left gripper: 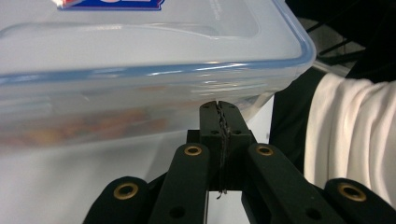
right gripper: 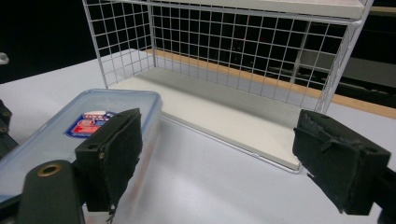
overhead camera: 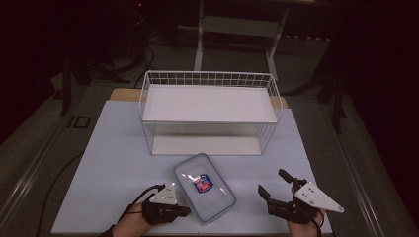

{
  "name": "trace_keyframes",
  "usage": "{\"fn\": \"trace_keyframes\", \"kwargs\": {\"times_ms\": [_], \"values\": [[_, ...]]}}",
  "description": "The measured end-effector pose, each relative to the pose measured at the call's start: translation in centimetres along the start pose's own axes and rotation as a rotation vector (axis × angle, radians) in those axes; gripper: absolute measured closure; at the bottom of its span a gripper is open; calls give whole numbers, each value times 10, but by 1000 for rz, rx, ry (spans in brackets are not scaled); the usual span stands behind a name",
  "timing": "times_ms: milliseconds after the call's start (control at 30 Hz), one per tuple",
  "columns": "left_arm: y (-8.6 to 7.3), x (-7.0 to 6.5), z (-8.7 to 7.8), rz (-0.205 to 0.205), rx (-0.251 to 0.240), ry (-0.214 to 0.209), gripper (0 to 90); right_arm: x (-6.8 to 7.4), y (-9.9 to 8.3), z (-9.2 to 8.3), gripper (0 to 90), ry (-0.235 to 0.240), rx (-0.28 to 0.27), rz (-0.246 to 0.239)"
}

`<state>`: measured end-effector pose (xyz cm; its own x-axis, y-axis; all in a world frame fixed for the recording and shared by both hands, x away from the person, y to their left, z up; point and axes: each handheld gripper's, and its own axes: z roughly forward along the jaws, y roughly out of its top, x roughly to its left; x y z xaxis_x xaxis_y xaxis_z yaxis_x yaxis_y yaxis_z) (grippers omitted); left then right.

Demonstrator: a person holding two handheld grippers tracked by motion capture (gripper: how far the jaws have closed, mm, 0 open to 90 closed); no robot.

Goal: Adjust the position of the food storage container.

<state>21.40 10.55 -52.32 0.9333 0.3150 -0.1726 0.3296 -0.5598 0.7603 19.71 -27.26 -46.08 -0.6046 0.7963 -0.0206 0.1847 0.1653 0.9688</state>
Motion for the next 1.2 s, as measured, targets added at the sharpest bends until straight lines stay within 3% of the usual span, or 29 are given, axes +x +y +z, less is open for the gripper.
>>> {"fn": "trace_keyframes", "kwargs": {"times_ms": [667, 933, 1200], "values": [[35, -7, 50, 56, -6, -7, 887, 1, -1, 0, 155, 12, 15, -3], [46, -24, 63, 110, -5, -20, 887, 1, 0, -2, 155, 10, 11, -5], [56, -18, 76, 89, -14, -13, 887, 1, 0, -2, 155, 16, 9, -1]]}}
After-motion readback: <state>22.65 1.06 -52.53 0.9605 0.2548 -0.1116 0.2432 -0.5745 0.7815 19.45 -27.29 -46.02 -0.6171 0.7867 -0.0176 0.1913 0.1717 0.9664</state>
